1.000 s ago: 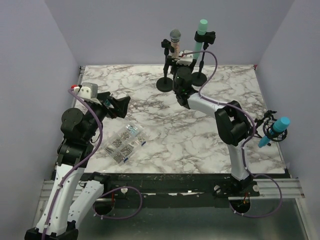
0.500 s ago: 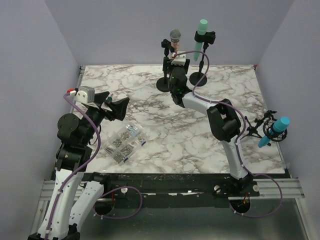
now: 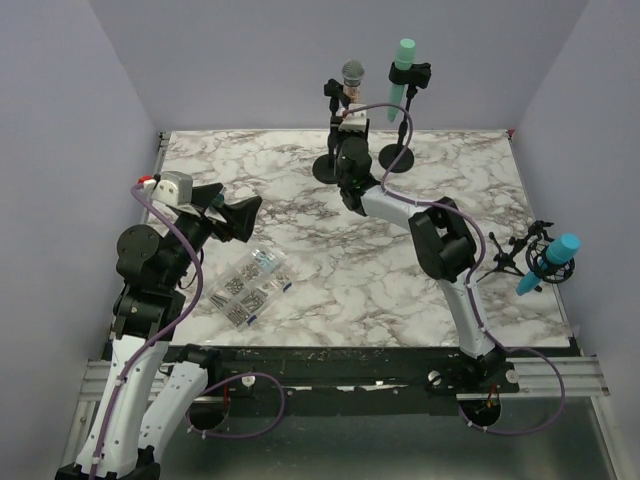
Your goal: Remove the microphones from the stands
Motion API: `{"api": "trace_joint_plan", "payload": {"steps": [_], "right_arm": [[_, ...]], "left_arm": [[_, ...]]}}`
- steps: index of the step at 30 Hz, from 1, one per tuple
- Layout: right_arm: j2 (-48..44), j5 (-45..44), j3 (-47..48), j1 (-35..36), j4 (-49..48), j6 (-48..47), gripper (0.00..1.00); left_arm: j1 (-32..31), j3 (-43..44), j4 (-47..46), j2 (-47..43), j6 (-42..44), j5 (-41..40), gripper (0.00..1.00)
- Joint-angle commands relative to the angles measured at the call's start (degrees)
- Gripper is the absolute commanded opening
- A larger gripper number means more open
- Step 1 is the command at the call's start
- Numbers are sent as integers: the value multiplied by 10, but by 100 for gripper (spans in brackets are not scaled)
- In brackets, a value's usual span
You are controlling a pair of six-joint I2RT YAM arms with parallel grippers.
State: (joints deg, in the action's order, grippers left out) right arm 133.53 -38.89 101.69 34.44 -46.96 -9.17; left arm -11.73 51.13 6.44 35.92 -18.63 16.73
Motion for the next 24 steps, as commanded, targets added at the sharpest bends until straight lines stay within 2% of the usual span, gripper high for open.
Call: {"api": "trace_joint_plan", "payload": {"steps": [1,9,14,16,24], "right_arm": [[-20,9,-39,0,-56,-12,38],[-96,66,-141,0,-82,-10,23],[-175,127,-222,0,-66,9,4],[-210,160,-259,0,-63,15,1],[-359,281,-396,6,-3,74,1]], "left_arm": [[3,-3,-15,4,-1,21,99],[3,-5,-18,8,0,29,99],[4,-2,-24,16,-1,55,98],[4,-2,-25,19,-3,65,98],[3,-4,-42,27,-12,105,99]]}}
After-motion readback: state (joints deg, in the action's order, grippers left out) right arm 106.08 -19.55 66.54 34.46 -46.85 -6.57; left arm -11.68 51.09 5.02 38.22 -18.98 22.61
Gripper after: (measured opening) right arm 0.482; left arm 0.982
